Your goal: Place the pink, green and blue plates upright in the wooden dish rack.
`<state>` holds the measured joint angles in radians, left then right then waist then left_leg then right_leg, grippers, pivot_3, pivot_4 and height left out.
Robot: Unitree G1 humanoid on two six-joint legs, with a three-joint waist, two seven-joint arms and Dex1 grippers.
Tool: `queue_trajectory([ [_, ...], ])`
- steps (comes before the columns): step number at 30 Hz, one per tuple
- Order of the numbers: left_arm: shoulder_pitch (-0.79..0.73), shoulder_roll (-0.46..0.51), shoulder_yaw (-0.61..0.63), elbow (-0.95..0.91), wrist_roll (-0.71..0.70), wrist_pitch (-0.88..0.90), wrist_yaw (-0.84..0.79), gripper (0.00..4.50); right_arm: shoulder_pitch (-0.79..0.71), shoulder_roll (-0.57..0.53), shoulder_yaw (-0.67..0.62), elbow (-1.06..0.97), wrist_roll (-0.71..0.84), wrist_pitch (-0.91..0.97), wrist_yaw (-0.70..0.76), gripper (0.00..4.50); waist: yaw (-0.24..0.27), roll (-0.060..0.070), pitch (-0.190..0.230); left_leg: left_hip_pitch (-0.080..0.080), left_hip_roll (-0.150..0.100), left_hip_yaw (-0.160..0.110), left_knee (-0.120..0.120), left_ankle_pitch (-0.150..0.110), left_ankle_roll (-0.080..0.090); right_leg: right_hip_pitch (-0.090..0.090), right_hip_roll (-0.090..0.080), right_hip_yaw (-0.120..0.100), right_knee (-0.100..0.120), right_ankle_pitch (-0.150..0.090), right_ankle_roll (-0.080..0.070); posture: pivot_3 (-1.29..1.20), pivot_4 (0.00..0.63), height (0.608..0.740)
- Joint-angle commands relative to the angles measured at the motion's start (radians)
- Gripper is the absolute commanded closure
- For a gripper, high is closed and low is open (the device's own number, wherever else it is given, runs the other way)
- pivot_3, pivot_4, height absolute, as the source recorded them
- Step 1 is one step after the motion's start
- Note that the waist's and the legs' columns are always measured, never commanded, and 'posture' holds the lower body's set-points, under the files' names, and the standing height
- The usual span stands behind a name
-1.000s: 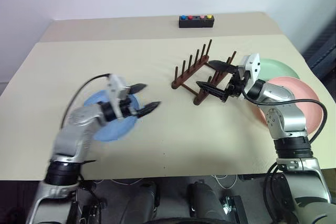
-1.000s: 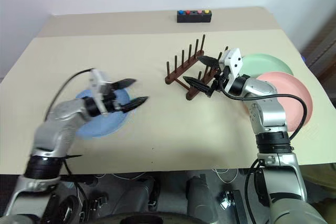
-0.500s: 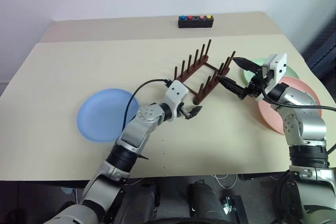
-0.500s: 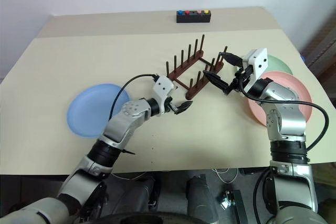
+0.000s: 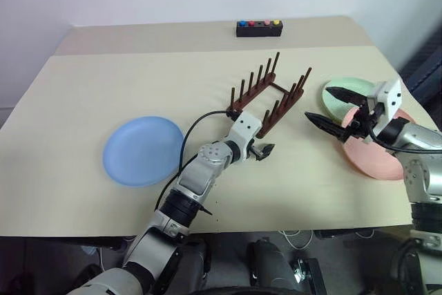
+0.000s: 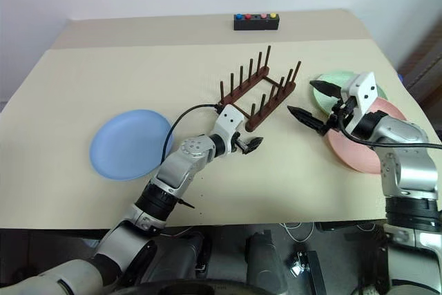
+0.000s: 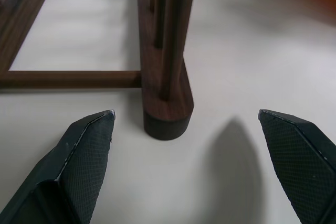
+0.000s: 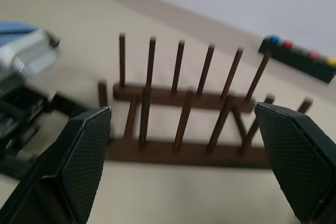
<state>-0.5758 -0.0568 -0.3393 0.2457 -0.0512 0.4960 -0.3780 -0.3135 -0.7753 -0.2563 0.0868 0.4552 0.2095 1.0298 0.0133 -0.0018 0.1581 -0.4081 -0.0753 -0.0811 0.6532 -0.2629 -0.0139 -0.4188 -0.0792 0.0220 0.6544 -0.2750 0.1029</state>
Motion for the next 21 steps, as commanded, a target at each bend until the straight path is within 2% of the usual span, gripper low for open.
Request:
queue_trajectory([
  [1,-0.022,-0.017,0.004,0.002,0.009,-0.010,0.003,0.00,0.014,-0.061,-0.053,0.006,0.022,0.007,0.049,0.06,0.000,0.000,0.000,0.000,0.000,0.000,0.000,0.000,0.000,0.000,0.000,0.000,0.000,0.000,0.000,0.00,0.150,0.740],
  [6,-0.033,-0.046,0.001,0.035,0.016,-0.018,0.011,0.00,0.074,-0.099,-0.050,-0.030,0.042,0.046,0.113,0.06,0.002,0.000,0.000,0.000,0.000,0.000,0.000,-0.001,0.001,0.001,0.000,0.000,0.000,0.000,0.000,0.00,0.150,0.740],
  [14,-0.066,-0.086,0.010,0.112,0.046,-0.052,0.052,0.00,0.090,-0.088,-0.063,-0.062,0.062,0.079,0.101,0.06,0.002,-0.001,0.000,0.001,0.000,0.000,0.002,-0.002,0.003,0.002,0.000,0.000,0.000,0.000,0.000,0.00,0.150,0.740],
  [17,-0.076,-0.100,0.030,0.143,0.036,-0.040,0.057,0.88,0.095,-0.082,-0.062,-0.070,0.057,0.072,0.087,0.00,0.003,-0.001,0.000,0.001,0.000,0.000,0.003,-0.002,0.003,0.003,0.000,0.000,0.000,0.000,0.000,0.00,0.150,0.740],
  [21,-0.085,-0.106,0.029,0.193,0.082,-0.075,0.117,2.92,0.099,-0.079,-0.069,-0.086,0.066,0.080,0.073,0.00,0.003,-0.001,0.000,0.001,0.000,0.000,0.004,-0.002,0.004,0.004,0.000,-0.001,0.000,0.000,0.001,0.00,0.150,0.740],
])
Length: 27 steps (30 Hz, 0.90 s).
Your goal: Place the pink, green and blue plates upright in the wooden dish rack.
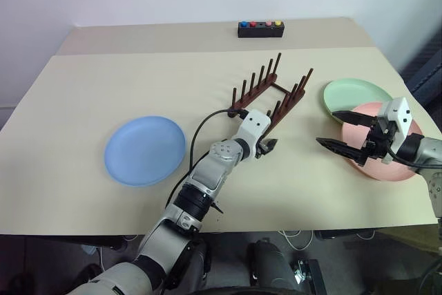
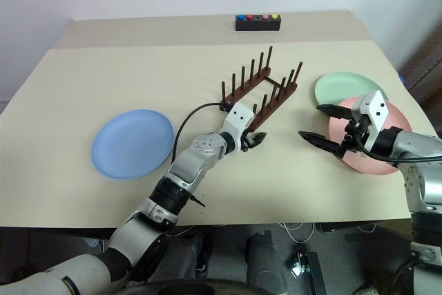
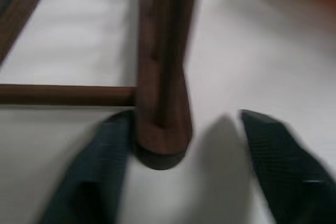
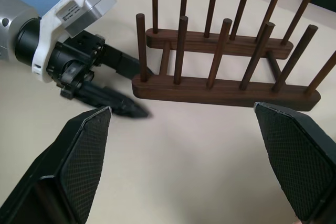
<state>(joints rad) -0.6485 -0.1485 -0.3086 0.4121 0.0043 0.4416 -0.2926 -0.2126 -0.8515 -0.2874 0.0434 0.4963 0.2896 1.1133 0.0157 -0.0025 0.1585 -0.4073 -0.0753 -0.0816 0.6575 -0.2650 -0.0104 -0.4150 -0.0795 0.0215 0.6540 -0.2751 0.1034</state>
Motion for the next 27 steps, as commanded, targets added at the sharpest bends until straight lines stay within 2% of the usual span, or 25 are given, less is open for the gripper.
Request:
queue_trajectory([
  [1,-0.011,-0.016,0.000,0.029,0.022,-0.024,0.025,3.38,0.001,-0.003,-0.040,-0.047,0.026,0.001,-0.013,0.00,0.001,0.000,0.000,0.000,0.000,0.000,0.001,0.000,0.000,0.001,0.000,0.000,0.000,0.000,0.000,0.00,0.150,0.740],
  [2,-0.008,-0.020,0.002,0.026,0.018,-0.021,0.022,3.77,0.004,-0.003,-0.042,-0.049,0.025,0.000,-0.014,0.00,0.001,0.000,0.000,0.000,0.000,0.000,0.001,0.000,0.000,0.001,0.000,0.000,0.000,0.000,0.000,0.00,0.150,0.740],
  [8,0.004,-0.023,0.009,-0.005,0.011,-0.018,0.020,3.75,-0.006,0.000,-0.041,-0.043,0.024,-0.005,-0.023,0.00,0.000,0.000,0.000,0.001,0.000,-0.001,0.002,-0.001,0.002,0.003,0.000,0.000,0.000,0.000,0.001,0.00,0.150,0.740],
  [11,-0.002,0.016,0.018,-0.066,-0.017,0.009,-0.052,3.75,-0.017,0.003,-0.045,-0.020,0.020,-0.017,-0.029,0.00,0.000,0.000,0.000,0.001,0.000,-0.001,0.003,-0.001,0.002,0.002,0.000,0.000,0.000,0.000,0.001,0.00,0.150,0.740],
  [14,-0.028,0.101,0.064,-0.148,-0.053,0.014,-0.132,3.75,-0.032,0.005,-0.055,0.007,0.020,-0.027,-0.036,0.00,-0.002,0.000,0.000,0.001,0.000,-0.001,0.003,-0.001,0.002,0.002,0.000,0.000,0.000,0.000,0.001,0.00,0.150,0.740],
  [16,-0.033,0.202,0.084,-0.230,-0.107,0.039,-0.258,3.75,-0.059,0.010,-0.057,0.035,0.020,-0.038,-0.042,0.00,-0.007,0.000,0.000,0.001,0.000,-0.001,0.002,-0.001,0.001,0.002,0.000,0.000,0.000,0.000,0.001,0.00,0.150,0.740],
  [20,0.014,0.377,0.053,-0.343,-0.144,0.030,-0.450,3.75,-0.107,0.012,-0.064,0.094,0.019,-0.054,-0.043,0.00,-0.006,0.001,0.000,0.001,0.001,0.000,0.002,0.002,-0.003,0.001,0.001,0.000,0.001,0.000,0.001,0.00,0.150,0.740],
  [23,0.056,0.432,0.070,-0.387,-0.205,0.044,-0.545,3.75,-0.128,0.009,-0.064,0.128,0.015,-0.066,-0.034,0.00,0.002,0.001,0.000,0.001,0.000,-0.001,0.003,0.001,-0.003,0.003,0.000,0.000,-0.001,0.000,0.001,0.00,0.150,0.740],
  [27,0.088,0.456,0.069,-0.391,-0.234,0.011,-0.616,3.75,-0.140,0.002,-0.066,0.146,0.014,-0.070,-0.023,0.00,0.002,0.001,0.000,0.000,-0.001,-0.002,0.004,-0.001,0.001,0.005,-0.001,0.000,-0.004,0.000,0.001,0.00,0.150,0.740],
])
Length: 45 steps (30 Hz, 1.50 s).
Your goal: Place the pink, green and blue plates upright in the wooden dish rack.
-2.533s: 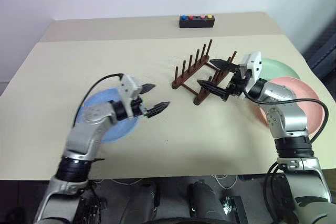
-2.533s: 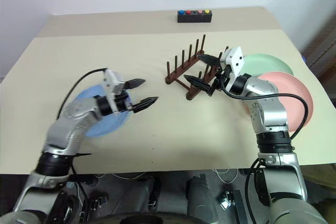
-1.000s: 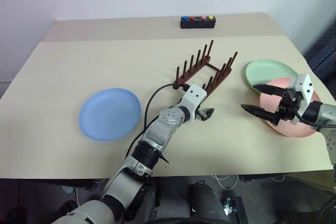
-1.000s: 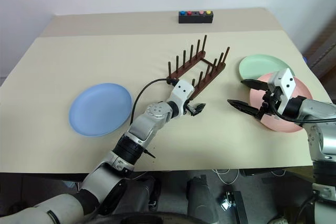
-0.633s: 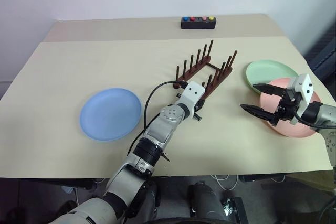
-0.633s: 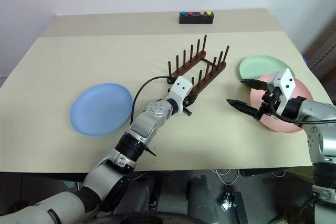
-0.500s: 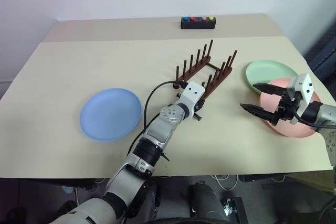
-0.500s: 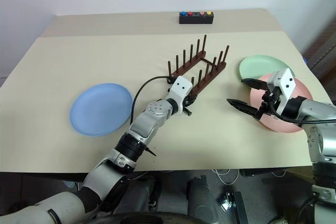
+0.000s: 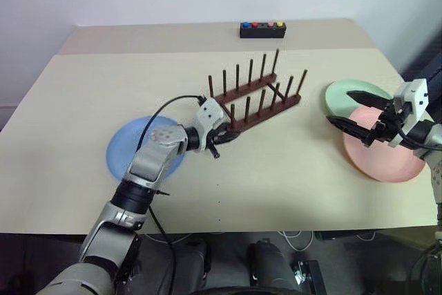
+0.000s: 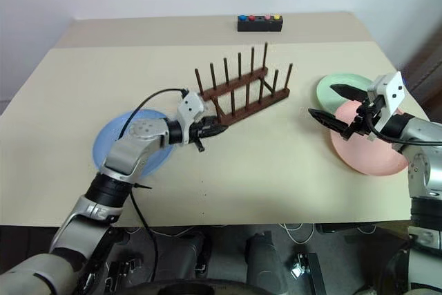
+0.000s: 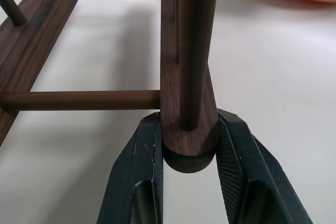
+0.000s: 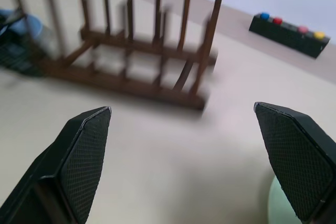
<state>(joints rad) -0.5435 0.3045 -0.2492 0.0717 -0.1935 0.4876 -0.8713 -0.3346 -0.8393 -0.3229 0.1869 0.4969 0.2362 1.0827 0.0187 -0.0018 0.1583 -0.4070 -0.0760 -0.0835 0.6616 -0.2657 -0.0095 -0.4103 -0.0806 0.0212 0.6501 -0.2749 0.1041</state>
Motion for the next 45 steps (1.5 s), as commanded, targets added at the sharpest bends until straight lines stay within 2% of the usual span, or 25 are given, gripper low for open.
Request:
queue_trajectory([
  [1,-0.014,0.004,0.006,-0.041,-0.038,-0.039,-0.051,3.75,-0.020,-0.012,-0.036,0.002,0.020,-0.011,0.008,0.00,-0.003,0.000,0.000,0.000,0.000,0.000,0.000,-0.001,0.002,0.000,0.000,0.000,0.000,0.000,0.000,0.00,0.150,0.740],
  [4,-0.006,0.004,-0.005,-0.031,-0.051,-0.036,-0.089,3.75,-0.021,-0.020,-0.050,-0.004,0.033,0.005,0.010,0.00,-0.007,0.000,0.000,0.000,0.000,0.000,0.000,-0.001,0.002,0.000,0.000,0.000,0.000,0.000,0.000,0.00,0.150,0.740],
  [11,0.005,0.055,-0.103,0.020,0.036,-0.168,-0.170,3.75,0.073,-0.046,-0.080,-0.072,0.070,0.053,0.059,0.00,-0.004,0.000,0.000,0.000,0.000,0.000,0.000,-0.001,0.002,0.000,0.000,0.000,0.000,0.000,0.000,0.00,0.150,0.740],
  [15,-0.022,0.041,-0.097,0.074,0.043,-0.196,-0.163,3.75,0.131,-0.053,-0.095,-0.121,0.083,0.060,0.077,0.00,-0.005,0.000,0.000,0.000,0.000,0.000,0.000,-0.002,0.003,0.000,0.000,0.000,0.000,0.000,0.000,0.00,0.150,0.740],
  [24,-0.079,0.032,-0.101,0.226,0.087,-0.316,-0.176,3.75,0.137,-0.036,-0.090,-0.136,0.081,0.060,0.056,0.00,-0.006,0.000,0.000,0.000,0.000,0.000,0.000,-0.002,0.004,0.000,0.000,0.000,0.000,0.000,0.001,0.00,0.150,0.740],
  [25,-0.081,0.032,-0.102,0.238,0.089,-0.340,-0.183,2.73,0.135,-0.035,-0.088,-0.134,0.080,0.058,0.056,0.00,-0.006,0.000,0.000,0.000,0.000,0.000,0.000,-0.002,0.004,0.000,0.000,0.000,0.000,0.000,0.001,0.00,0.150,0.740],
  [31,-0.087,0.032,-0.086,0.287,0.101,-0.389,-0.177,0.03,0.125,-0.028,-0.074,-0.134,0.079,0.057,0.056,0.00,-0.006,0.000,0.000,0.000,0.000,0.000,0.000,-0.002,0.004,0.000,0.000,0.000,0.000,0.000,0.001,0.00,0.150,0.740],
  [34,-0.077,0.042,-0.046,0.229,0.046,-0.288,-0.185,0.03,0.119,-0.027,-0.068,-0.132,0.087,0.064,0.063,0.00,-0.006,0.000,0.000,0.000,0.000,0.000,0.000,-0.002,0.004,0.000,0.000,0.000,0.000,0.000,0.001,0.00,0.150,0.740],
  [35,-0.077,0.044,-0.015,0.185,-0.008,-0.190,-0.191,0.53,0.119,-0.025,-0.065,-0.135,0.092,0.070,0.065,0.00,-0.007,0.000,0.000,0.000,0.000,0.000,0.000,-0.002,0.004,0.000,0.000,0.000,0.001,0.000,0.001,0.00,0.150,0.740],
  [38,-0.071,0.049,0.055,0.049,-0.107,-0.047,-0.182,1.93,0.123,-0.022,-0.062,-0.144,0.115,0.092,0.081,0.85,-0.007,0.000,0.000,0.000,0.000,0.000,0.000,-0.002,0.004,0.000,0.000,0.000,0.001,0.000,0.001,0.00,0.150,0.740],
  [43,-0.051,0.101,0.152,-0.154,-0.255,0.123,-0.184,4.38,0.135,-0.009,-0.052,-0.162,0.137,0.108,0.102,3.32,-0.007,0.000,0.000,0.000,0.000,0.000,0.001,-0.002,0.004,0.000,0.000,0.000,0.001,0.000,0.001,0.00,0.150,0.740],
  [45,-0.035,0.121,0.186,-0.220,-0.345,0.193,-0.206,4.50,0.141,-0.006,-0.044,-0.169,0.144,0.117,0.118,4.19,-0.008,0.000,0.000,0.000,0.001,0.000,0.001,-0.002,0.004,0.000,0.000,0.000,0.001,0.000,0.001,0.00,0.150,0.740],
])
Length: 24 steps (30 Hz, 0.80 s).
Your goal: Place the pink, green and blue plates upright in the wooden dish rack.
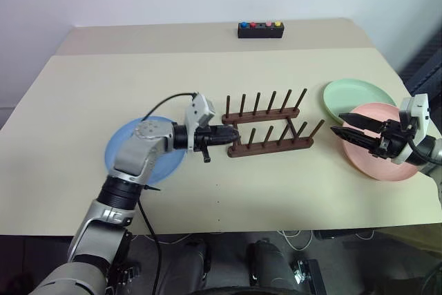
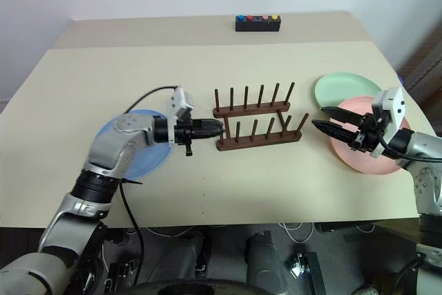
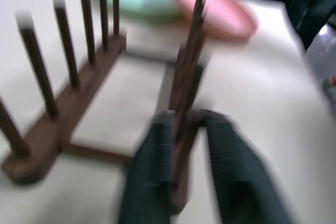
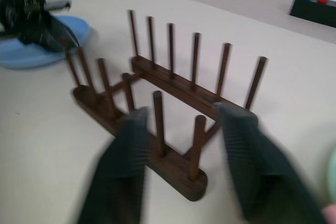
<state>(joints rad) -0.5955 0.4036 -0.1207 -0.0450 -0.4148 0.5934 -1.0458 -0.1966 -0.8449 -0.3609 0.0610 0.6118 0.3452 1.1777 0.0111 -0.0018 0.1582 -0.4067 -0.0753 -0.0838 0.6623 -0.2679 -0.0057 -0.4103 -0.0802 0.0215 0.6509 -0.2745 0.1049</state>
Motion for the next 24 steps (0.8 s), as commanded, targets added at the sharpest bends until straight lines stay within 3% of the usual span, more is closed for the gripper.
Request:
queue_trajectory([
  [1,0.025,0.034,0.069,-0.132,-0.174,0.137,-0.043,4.50,0.006,0.001,-0.002,-0.044,0.030,0.009,0.031,4.39,0.000,0.000,0.000,0.000,0.000,0.000,0.000,0.000,0.000,0.000,0.000,0.000,0.000,0.000,0.000,0.00,0.150,0.740],
  [5,0.072,0.091,0.051,-0.214,-0.240,0.210,-0.076,4.50,0.005,0.008,0.033,-0.038,-0.006,-0.018,0.045,4.39,0.000,0.000,0.000,0.000,0.000,0.000,0.000,0.000,0.000,0.000,0.000,0.000,0.000,0.000,0.000,0.00,0.150,0.740],
  [10,0.118,0.079,-0.019,-0.239,-0.171,0.148,-0.028,4.50,-0.007,0.036,0.056,-0.031,-0.029,-0.042,0.023,4.39,0.003,0.000,0.000,0.000,0.000,0.000,0.000,0.000,0.000,0.001,0.000,0.000,-0.001,0.000,0.000,0.00,0.150,0.740],
  [24,0.079,0.131,-0.112,-0.002,0.053,-0.185,-0.081,4.50,0.000,0.034,0.043,-0.028,-0.047,-0.065,0.006,4.39,0.003,0.000,0.000,0.002,0.000,0.000,0.000,0.000,0.000,0.002,0.000,0.000,-0.001,0.000,0.000,0.00,0.150,0.740],
])
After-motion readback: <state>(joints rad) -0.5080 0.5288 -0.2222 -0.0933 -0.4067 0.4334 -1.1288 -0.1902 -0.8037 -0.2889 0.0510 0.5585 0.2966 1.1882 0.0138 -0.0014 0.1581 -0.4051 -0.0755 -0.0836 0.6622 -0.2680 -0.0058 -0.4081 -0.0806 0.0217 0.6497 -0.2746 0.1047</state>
